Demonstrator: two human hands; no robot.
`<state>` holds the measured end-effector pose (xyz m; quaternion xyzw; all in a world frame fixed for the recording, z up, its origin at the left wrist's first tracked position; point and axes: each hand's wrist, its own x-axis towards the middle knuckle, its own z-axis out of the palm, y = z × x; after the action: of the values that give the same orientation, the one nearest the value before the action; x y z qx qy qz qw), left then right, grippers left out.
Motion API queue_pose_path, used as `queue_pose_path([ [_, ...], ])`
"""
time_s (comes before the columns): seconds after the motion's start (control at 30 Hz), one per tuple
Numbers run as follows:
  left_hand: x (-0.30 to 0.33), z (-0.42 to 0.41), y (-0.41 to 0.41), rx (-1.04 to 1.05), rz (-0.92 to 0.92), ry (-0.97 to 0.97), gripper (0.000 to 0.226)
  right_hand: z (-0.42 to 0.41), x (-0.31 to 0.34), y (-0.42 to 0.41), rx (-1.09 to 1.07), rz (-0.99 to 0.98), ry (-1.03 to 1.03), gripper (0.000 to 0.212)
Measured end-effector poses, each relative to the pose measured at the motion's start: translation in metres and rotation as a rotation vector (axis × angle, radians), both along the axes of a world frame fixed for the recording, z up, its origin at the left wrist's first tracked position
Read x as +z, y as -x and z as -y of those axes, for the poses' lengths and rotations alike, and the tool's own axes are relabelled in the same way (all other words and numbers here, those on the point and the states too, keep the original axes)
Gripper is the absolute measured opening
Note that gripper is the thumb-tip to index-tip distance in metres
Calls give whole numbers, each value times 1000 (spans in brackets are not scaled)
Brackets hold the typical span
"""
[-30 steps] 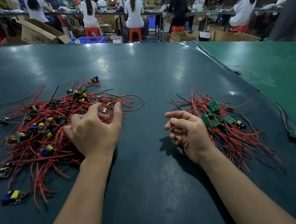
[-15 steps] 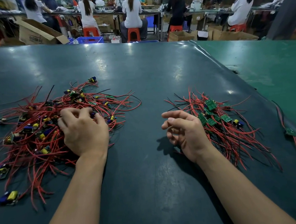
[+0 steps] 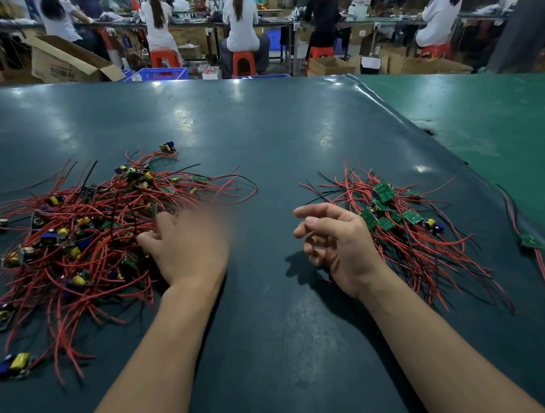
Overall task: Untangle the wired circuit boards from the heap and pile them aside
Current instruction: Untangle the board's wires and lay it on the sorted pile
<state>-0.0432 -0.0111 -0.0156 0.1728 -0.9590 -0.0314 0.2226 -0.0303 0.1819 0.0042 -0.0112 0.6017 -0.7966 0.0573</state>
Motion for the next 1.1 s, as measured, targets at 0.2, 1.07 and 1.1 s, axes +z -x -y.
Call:
queue_pose_path([
  [0.2,4,1,-6,-56,-250,-137,30,0,-1,1,-1,0,0,20],
  [1.07,9,-33,-20,-994,-641,-45,5,4,-3,6,-37,-107,58,12],
  [1.1,9,-32,-21,-941,-678,-29,4,5,-2,7,-68,-135,82,12],
])
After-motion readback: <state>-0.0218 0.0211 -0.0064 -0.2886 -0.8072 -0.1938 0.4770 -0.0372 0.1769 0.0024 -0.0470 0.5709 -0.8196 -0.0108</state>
